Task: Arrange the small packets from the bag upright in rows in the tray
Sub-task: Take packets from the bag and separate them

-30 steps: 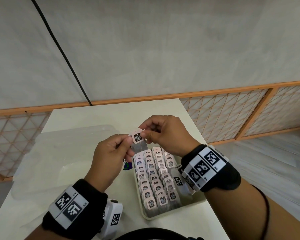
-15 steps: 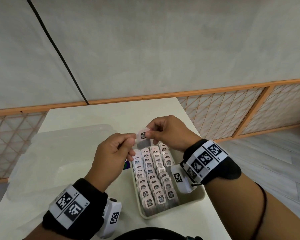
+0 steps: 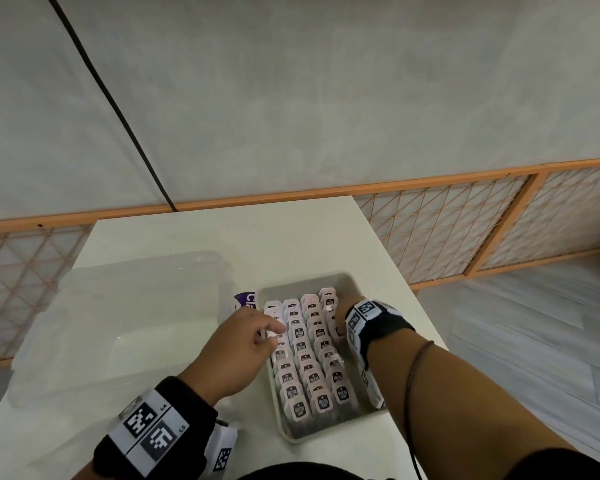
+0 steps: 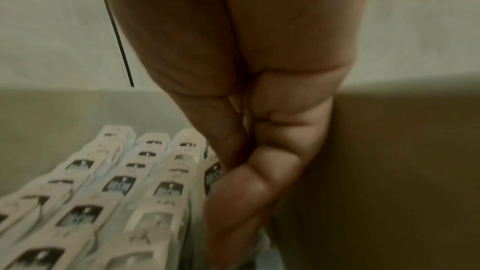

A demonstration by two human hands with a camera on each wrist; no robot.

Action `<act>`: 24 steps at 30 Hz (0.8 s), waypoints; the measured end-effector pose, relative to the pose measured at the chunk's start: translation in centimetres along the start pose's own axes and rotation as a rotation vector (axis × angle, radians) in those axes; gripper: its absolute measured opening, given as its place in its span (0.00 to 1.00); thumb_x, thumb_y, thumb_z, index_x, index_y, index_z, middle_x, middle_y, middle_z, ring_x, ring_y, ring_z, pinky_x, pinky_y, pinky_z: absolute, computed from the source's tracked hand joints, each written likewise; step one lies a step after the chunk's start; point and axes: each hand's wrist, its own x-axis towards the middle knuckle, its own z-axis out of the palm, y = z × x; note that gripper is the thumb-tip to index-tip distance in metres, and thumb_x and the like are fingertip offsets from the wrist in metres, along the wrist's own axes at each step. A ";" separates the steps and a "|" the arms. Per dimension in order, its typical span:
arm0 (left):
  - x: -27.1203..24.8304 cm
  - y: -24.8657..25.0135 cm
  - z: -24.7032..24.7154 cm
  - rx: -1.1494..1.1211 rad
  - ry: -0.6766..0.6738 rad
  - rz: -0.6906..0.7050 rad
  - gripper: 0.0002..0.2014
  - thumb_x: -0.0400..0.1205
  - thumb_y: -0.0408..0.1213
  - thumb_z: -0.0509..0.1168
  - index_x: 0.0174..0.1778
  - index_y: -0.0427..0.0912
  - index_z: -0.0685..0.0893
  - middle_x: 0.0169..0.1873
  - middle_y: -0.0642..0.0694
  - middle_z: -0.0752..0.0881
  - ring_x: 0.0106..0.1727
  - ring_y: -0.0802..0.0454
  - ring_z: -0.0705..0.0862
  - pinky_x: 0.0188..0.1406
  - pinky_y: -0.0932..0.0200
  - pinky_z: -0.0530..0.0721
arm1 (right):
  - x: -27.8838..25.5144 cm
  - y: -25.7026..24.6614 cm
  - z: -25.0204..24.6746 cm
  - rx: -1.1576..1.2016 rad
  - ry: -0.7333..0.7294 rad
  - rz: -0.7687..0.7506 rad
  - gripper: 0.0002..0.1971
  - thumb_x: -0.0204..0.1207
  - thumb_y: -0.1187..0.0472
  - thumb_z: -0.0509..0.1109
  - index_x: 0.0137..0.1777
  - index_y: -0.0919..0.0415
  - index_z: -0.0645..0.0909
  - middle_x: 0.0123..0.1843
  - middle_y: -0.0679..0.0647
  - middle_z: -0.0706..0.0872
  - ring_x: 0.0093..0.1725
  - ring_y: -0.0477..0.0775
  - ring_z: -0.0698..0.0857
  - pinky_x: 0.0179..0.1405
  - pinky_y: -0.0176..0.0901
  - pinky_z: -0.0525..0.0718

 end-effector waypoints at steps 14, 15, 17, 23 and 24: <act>0.2 -1.1 1.3 0.256 -0.364 -0.127 0.15 0.83 0.35 0.56 0.60 0.35 0.83 0.51 0.37 0.85 0.51 0.45 0.85 0.52 0.57 0.79 | 2.0 0.4 1.3 0.028 -0.144 -0.020 0.32 0.72 0.55 0.73 0.77 0.51 0.69 0.79 0.48 0.70 0.77 0.52 0.70 0.76 0.46 0.68; 0.2 -1.0 1.4 0.214 -0.368 -0.155 0.15 0.83 0.33 0.55 0.59 0.32 0.83 0.49 0.37 0.87 0.50 0.45 0.86 0.52 0.55 0.81 | 1.8 0.4 1.1 0.038 -0.158 -0.015 0.32 0.72 0.55 0.73 0.77 0.51 0.69 0.79 0.47 0.70 0.77 0.52 0.70 0.77 0.45 0.67; 0.2 -0.8 1.5 0.135 -0.390 -0.203 0.15 0.82 0.32 0.56 0.59 0.30 0.82 0.47 0.36 0.88 0.49 0.44 0.87 0.53 0.51 0.85 | 2.1 0.6 1.1 0.018 -0.159 -0.005 0.29 0.74 0.57 0.72 0.76 0.53 0.71 0.78 0.48 0.72 0.76 0.51 0.71 0.76 0.43 0.68; 0.2 -0.4 1.7 -0.046 -0.403 -0.314 0.16 0.82 0.29 0.55 0.64 0.35 0.80 0.35 0.43 0.89 0.41 0.46 0.91 0.50 0.48 0.88 | 2.0 0.7 1.9 -0.104 -0.081 -0.070 0.30 0.79 0.60 0.67 0.80 0.66 0.63 0.81 0.56 0.66 0.78 0.59 0.67 0.68 0.31 0.74; 0.2 -0.3 1.7 -0.057 -0.393 -0.324 0.16 0.82 0.28 0.55 0.64 0.35 0.79 0.36 0.42 0.89 0.41 0.46 0.91 0.50 0.48 0.88 | 1.5 0.6 1.7 -0.048 -0.077 -0.062 0.35 0.77 0.58 0.69 0.82 0.60 0.60 0.82 0.53 0.63 0.80 0.57 0.65 0.75 0.40 0.69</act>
